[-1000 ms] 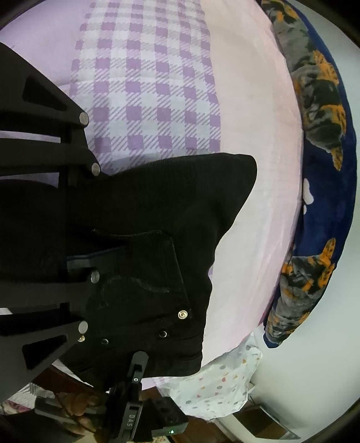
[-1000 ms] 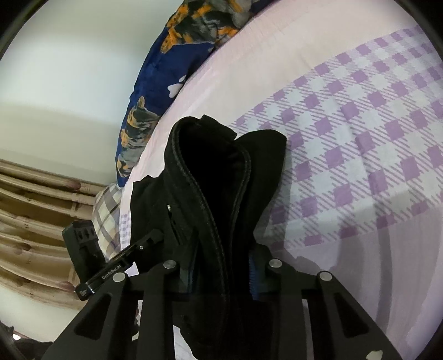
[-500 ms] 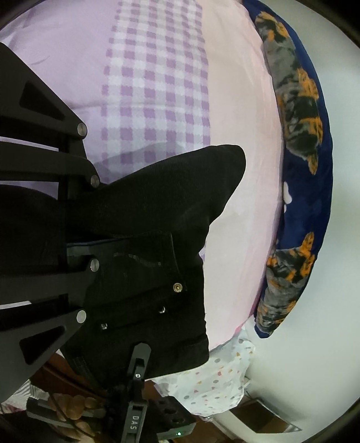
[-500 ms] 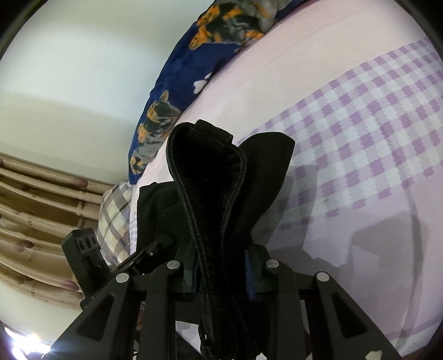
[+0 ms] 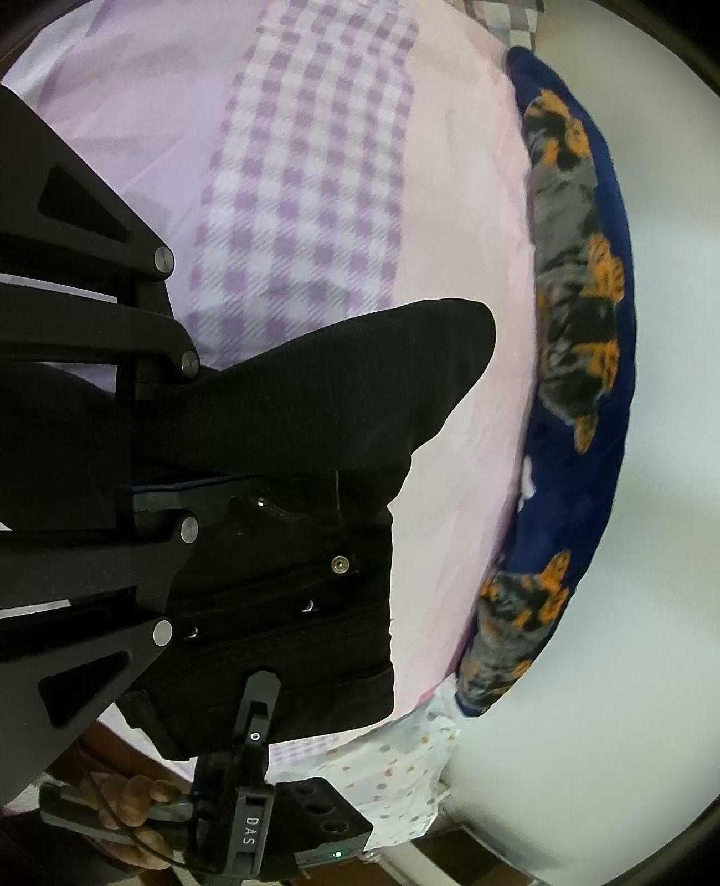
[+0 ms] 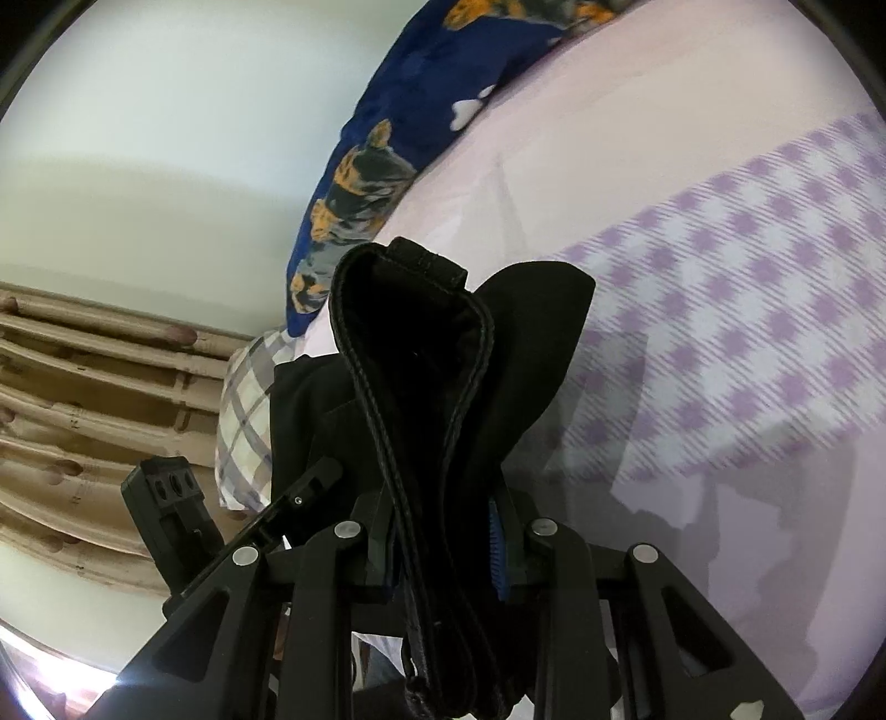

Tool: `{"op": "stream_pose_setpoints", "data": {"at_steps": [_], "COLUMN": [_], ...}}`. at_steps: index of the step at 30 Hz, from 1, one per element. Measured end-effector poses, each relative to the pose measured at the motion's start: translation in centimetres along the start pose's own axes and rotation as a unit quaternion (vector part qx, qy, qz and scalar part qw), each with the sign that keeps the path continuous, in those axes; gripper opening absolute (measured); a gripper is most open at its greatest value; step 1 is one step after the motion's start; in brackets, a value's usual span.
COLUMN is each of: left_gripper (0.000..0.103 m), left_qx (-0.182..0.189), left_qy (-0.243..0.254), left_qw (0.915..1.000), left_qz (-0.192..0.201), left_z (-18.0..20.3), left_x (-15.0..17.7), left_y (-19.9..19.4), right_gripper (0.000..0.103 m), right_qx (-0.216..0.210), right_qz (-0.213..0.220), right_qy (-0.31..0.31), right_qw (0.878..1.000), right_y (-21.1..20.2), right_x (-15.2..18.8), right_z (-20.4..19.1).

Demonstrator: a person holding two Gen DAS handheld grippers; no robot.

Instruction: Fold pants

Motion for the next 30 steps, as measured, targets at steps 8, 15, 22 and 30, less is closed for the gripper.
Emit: {"op": "stream_pose_setpoints", "data": {"at_steps": [8, 15, 22, 30], "left_gripper": [0.017, 0.017, 0.017, 0.028], "left_qx": [-0.016, -0.032, -0.047, -0.097], "left_qy": [0.002, 0.006, 0.005, 0.011], "left_qw": [0.9998, 0.9993, 0.9986, 0.9952], "left_qz": [0.009, 0.015, 0.024, -0.005], "left_z": [-3.6, -6.1, -8.6, -11.9], "left_x": [-3.7, -7.5, -10.2, -8.6], "left_y": [1.3, 3.3, 5.1, 9.3], "right_gripper": [0.024, 0.024, 0.024, 0.027], "right_qx": [-0.006, -0.003, 0.004, 0.072], "right_qz": [-0.002, -0.001, 0.006, 0.041], "right_qy": [-0.003, -0.011, -0.023, -0.023], "right_qw": [1.0, 1.0, 1.0, 0.996], "right_y": [2.9, 5.5, 7.4, 9.3], "right_x": [-3.1, -7.6, -10.7, -12.3], "right_z": [-2.2, -4.0, -5.0, -1.8]}}
Point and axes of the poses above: each gripper's, at about its wrist camera, not at the fingertips, and y roughly the way its jaws point, z to its right, x to its underside, the point moved 10 cm from there along y, roughly the way its jaws point, and after that the axes turned 13 degrees about y, right-handed, at the moved point
